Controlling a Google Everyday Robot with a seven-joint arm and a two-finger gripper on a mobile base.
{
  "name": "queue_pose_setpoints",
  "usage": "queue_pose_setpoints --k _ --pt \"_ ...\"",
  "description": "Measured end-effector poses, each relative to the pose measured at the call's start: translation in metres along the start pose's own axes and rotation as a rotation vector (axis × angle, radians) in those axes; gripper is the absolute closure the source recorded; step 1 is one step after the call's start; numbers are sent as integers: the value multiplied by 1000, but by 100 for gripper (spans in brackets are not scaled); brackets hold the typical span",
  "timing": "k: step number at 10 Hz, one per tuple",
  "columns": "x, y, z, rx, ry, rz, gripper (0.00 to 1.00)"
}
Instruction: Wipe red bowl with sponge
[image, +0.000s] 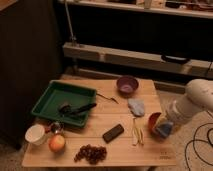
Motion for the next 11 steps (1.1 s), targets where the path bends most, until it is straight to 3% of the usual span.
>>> queue_pose_setpoints --k 3,6,9,11 --pt "-5 25 1 14 -11 14 100" --pt "-3 46 16 35 -33 24 100" --pt "17 54 26 44 -26 28 100" --pt "38 44 28 23 -20 15 100"
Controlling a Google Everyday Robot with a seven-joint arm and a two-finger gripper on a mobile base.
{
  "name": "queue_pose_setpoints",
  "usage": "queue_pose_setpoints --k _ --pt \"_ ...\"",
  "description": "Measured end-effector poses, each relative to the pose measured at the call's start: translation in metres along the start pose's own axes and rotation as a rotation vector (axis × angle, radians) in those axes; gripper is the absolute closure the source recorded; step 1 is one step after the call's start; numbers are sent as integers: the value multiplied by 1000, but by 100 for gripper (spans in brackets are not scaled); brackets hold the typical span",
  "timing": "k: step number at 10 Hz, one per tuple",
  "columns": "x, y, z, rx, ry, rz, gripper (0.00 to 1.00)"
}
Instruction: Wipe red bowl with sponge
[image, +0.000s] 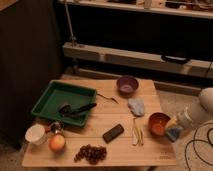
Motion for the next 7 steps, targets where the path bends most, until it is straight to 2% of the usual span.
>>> queue_pose_setpoints --k 2,5,7 --pt "9 -13 4 -27 0 -6 100" --pt "29 -49 10 -91 1 -41 100" --pt "35 -63 13 -114 -5 -62 100"
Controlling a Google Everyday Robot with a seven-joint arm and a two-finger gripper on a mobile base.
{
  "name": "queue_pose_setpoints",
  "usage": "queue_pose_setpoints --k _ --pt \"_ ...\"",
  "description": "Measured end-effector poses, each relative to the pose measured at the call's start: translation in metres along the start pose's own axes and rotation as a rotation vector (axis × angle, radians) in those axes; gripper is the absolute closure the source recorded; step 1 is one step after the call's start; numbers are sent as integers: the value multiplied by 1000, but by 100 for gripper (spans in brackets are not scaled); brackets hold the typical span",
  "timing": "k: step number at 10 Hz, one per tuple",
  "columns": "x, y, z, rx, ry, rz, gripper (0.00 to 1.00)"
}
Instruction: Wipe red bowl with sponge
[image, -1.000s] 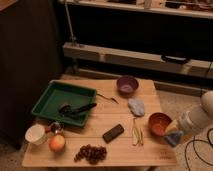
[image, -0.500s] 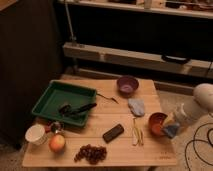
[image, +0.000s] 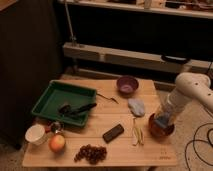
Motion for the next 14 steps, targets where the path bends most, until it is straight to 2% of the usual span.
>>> queue_pose_setpoints --k 4,6,9,10,12,14 --pt "-13 -16 -1 -27 -6 -42 100" --pt "-33 -22 2 -44 -9 -70 100" --pt "-60 -30 17 -68 -32 -104 100" --pt "-63 -30 22 -69 -35 -104 100" --pt "-68 -22 25 -76 -39 -88 100" --pt "-66 2 23 -80 -38 -43 100"
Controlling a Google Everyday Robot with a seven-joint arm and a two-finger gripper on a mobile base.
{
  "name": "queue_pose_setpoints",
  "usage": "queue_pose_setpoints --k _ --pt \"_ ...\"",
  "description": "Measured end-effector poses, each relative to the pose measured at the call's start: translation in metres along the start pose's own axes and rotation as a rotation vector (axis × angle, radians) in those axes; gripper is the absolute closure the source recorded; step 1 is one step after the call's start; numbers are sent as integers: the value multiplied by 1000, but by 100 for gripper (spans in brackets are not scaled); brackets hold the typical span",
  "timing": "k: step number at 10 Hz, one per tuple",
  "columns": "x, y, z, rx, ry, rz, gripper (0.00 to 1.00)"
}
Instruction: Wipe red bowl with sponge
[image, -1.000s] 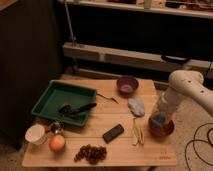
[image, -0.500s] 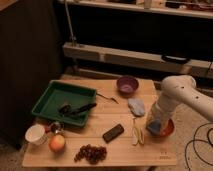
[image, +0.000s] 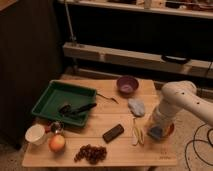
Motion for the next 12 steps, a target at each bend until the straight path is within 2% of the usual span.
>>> queue_pose_setpoints --k 3,5,8,12 --pt "10 30 3 15 -11 55 100" --pt "8 48 2 29 -13 86 100" --pt "13 51 -3 38 -9 98 100" --pt "36 31 -14 32 1 79 100"
